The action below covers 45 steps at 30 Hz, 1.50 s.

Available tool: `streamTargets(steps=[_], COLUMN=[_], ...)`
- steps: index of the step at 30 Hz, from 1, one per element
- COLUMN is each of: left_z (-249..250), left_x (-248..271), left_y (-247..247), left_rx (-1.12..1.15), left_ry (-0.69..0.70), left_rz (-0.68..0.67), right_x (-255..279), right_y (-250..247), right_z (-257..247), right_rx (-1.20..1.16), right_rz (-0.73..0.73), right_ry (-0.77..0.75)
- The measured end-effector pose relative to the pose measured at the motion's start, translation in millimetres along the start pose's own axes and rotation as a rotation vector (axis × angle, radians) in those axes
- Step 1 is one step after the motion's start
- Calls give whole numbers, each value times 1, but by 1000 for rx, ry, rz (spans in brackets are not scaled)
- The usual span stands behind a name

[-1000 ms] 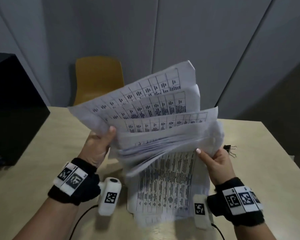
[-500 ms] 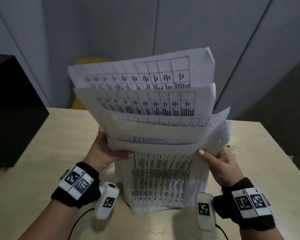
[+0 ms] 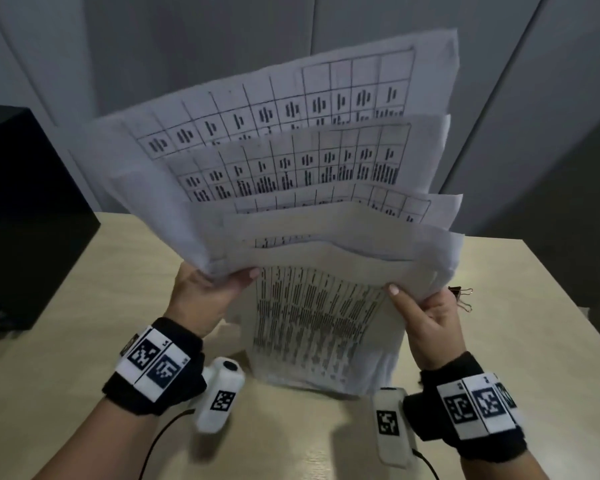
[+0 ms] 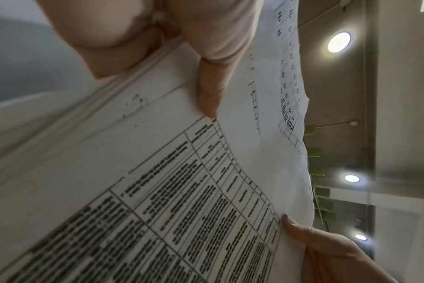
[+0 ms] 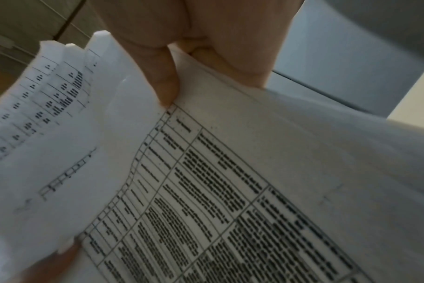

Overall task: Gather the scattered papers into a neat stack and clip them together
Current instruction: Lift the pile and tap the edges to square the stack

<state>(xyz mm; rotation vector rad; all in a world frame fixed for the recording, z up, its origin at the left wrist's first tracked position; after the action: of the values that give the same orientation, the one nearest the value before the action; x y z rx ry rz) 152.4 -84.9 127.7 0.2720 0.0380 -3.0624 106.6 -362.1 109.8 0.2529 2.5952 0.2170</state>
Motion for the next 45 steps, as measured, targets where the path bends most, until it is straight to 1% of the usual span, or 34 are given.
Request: streamTargets(steps=[2, 3, 5, 6, 7, 8, 9, 11, 12, 14, 16, 18, 19, 20, 23, 24, 25, 26, 27, 30, 32, 33, 34, 35, 38, 40, 42, 43, 45], left_z=[4, 4, -1, -7, -13, -15, -18, -8, -1, 11, 21, 21, 18, 13, -12, -18, -23, -22, -19, 3, 16, 20, 21, 19, 3, -12, -24, -27, -24], left_x=[5, 8, 11, 11, 9, 8, 7, 7, 7, 6, 4, 3, 5, 7, 14, 15, 15, 14, 13, 12, 14, 16, 18, 19, 27, 31, 32, 30, 25], left_y=[-2, -2, 0, 0, 2, 4, 6, 7, 6, 2, 0, -3, -4, -3, 3, 4, 3, 3, 3, 7, 8, 9, 9, 9, 7, 8, 8, 7, 6], left_rx=[60, 81, 31, -3, 16, 38, 35, -68, -50, 10, 16, -10, -40, -80, -88, -81, -77, -81, -76, -57, -73, -90, -97, -86, -75, -102, -73, -74, -132], left_ry=[-20, -15, -43, -85, -139, -201, -214, -134, -90, 8, 79, 111, 108, 74, -129, -177, -206, -210, -181, -12, 102, 143, 154, 141, 16, -70, -138, -141, -101], left_rz=[-1, -57, -189, -244, -290, -295, -283, -166, -100, -15, 6, 17, 9, -13, -137, -126, -84, -27, 18, 72, 112, 133, 144, 142, 101, 14, -29, -25, 0], right_x=[1, 3, 5, 6, 6, 5, 3, 0, -2, -6, -8, -9, -8, -7, 0, 2, 3, 2, 2, -3, -6, -5, -3, -1, 14, 22, 23, 22, 18], right_y=[1, 0, -2, -3, -2, 0, 3, 9, 12, 16, 19, 21, 19, 14, 9, 10, 12, 15, 18, 28, 33, 35, 37, 39, 45, 41, 34, 32, 30], right_z=[0, 3, 9, 12, 15, 15, 15, 10, 6, -6, -16, -19, -14, -7, 8, 10, 11, 9, 5, -13, -20, -22, -22, -21, -10, 0, 8, 10, 11], right_rx=[-20, -14, 39, 65, 81, 103, 128, 177, 195, 198, 199, 271, 299, 312, 301, 340, 386, 421, 444, 497, 491, 478, 463, 446, 406, 362, 262, 239, 268], right_rz=[-11, -15, -25, -23, -26, -34, -50, -84, -91, -100, -142, -198, -190, -160, -113, -110, -105, -92, -75, -16, 2, 9, 16, 15, -27, -65, -44, -23, -6], right_ry=[32, 47, 78, 94, 109, 119, 109, 34, 0, -58, -127, -138, -114, -89, -19, -24, -40, -74, -117, -265, -312, -319, -318, -309, -253, -201, -125, -92, -85])
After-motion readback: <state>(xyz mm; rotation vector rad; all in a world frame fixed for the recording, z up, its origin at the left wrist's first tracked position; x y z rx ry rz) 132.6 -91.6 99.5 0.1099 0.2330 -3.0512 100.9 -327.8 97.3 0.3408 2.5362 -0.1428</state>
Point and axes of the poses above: each hand's wrist, its own x-axis away from the middle knuckle, its own y-axis out of the palm, z = x × y, the point moved 4 cm from there along -x, towards the middle knuckle, and after that the axes turned 10 degrees about -y, right-handed, at the moved point
